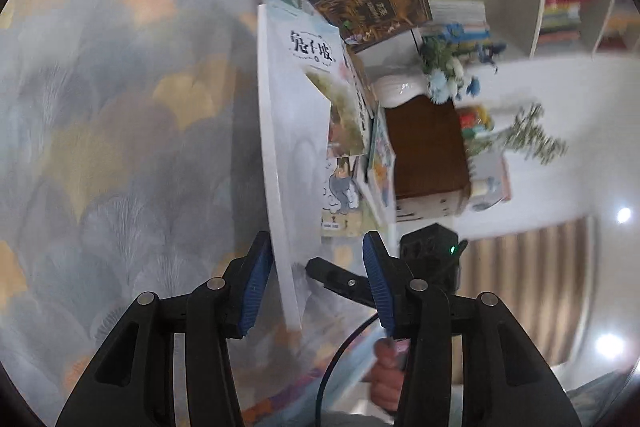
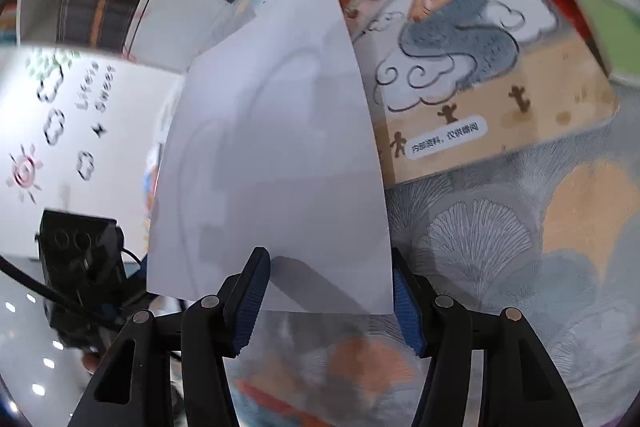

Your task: Organize books

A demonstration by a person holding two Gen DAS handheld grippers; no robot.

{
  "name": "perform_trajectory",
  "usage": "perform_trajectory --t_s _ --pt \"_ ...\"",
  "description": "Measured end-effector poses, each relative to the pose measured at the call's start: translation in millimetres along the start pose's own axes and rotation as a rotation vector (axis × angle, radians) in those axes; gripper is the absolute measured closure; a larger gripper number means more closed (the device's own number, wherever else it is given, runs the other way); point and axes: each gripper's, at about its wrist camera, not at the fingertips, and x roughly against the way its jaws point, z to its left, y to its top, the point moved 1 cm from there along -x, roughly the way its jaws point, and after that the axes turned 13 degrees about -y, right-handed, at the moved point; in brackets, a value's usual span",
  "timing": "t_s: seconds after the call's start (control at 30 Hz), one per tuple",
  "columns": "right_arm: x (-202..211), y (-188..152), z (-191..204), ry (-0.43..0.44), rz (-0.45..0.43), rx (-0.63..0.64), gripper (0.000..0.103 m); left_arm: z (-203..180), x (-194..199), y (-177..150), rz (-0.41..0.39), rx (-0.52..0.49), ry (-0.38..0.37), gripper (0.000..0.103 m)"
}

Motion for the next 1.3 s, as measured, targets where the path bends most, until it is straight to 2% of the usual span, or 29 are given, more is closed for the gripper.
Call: perform_trajectory --t_s 0.03,0.1,0.13,0.17,0.2,0.3,0.43,0.53,0.63,0.7,0.83,0.97,1.03,1.1,1.17,1.3 --pt "0 1 -2 0.002 0.002 -0.004 0.046 -3 -4 0 0.006 -0.018 0.030 0.062" --pt "1 2 -2 -0.016 -0.001 0.002 0.046 -3 -10 0 0.009 -0.050 0.112 0.075" --pt "1 2 -1 -0.022 -0.002 0.004 0.046 1 -12 1 0.003 -0.044 0.132 0.079" --pt "1 2 0 -0.029 -0.005 0.006 0.046 6 -11 0 -0.009 -0.030 0.144 0.089" --pt "1 2 1 -0.032 -0.006 0.008 0.046 13 -9 0 -0.020 -0.014 0.147 0.092" --pt "-1 2 7 -0.028 0.000 0.014 0.046 29 -6 2 -0.026 0.049 0.129 0.092" --pt "4 1 19 -0.011 0.004 0.050 0.046 19 -13 -2 -0.007 0.038 0.071 0.092" --pt "7 3 35 0.003 -0.006 0.074 0.046 12 -21 0 -0.014 -0.002 0.119 0.092" --pt "11 6 34 0.006 -0.007 0.062 0.046 19 -20 10 -0.045 0.053 0.088 0.092" --pt "12 7 25 0.013 -0.007 0.025 0.043 18 -18 13 -0.046 0.051 0.080 0.092" --pt "10 7 9 0.109 0.017 -0.068 0.039 21 -17 13 -0.049 0.102 0.004 0.092" --pt "0 15 16 0.206 0.036 -0.112 0.039 31 -19 10 -0.047 0.185 -0.089 0.092" --pt "-5 19 21 0.222 0.033 -0.137 0.042 33 -20 7 -0.040 0.199 -0.092 0.093" --pt "-6 23 21 0.213 0.018 -0.170 0.069 36 -18 6 -0.037 0.190 -0.053 0.092" --pt "-4 24 20 0.236 0.011 -0.182 0.080 43 -13 7 -0.043 0.206 -0.014 0.088" --pt "3 27 28 0.149 -0.021 -0.128 0.086 66 -2 6 -0.058 0.244 0.039 0.080"
